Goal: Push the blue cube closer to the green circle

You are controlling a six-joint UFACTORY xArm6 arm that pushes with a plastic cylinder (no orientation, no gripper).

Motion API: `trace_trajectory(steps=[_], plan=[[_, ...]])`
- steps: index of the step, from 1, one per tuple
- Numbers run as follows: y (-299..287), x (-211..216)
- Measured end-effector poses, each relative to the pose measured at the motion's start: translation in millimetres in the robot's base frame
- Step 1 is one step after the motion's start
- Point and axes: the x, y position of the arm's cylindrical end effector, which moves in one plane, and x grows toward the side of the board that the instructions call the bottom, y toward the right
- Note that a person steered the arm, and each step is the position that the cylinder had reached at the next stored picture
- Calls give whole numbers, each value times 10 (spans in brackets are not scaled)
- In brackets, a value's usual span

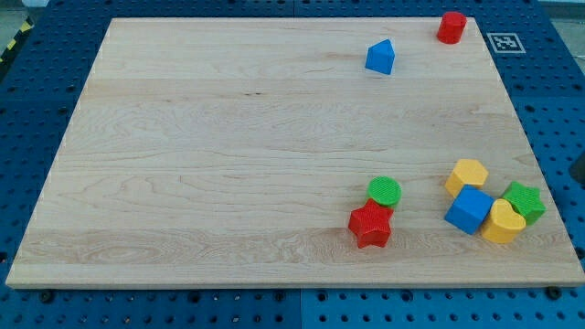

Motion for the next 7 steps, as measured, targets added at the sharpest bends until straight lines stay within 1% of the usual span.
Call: trace_trajectory(steps=[1,2,3,4,5,6,7], plan=[[-147,390],[-198,589],[-360,885],[-474,950],[-580,894],[-879,855],[-1059,774]])
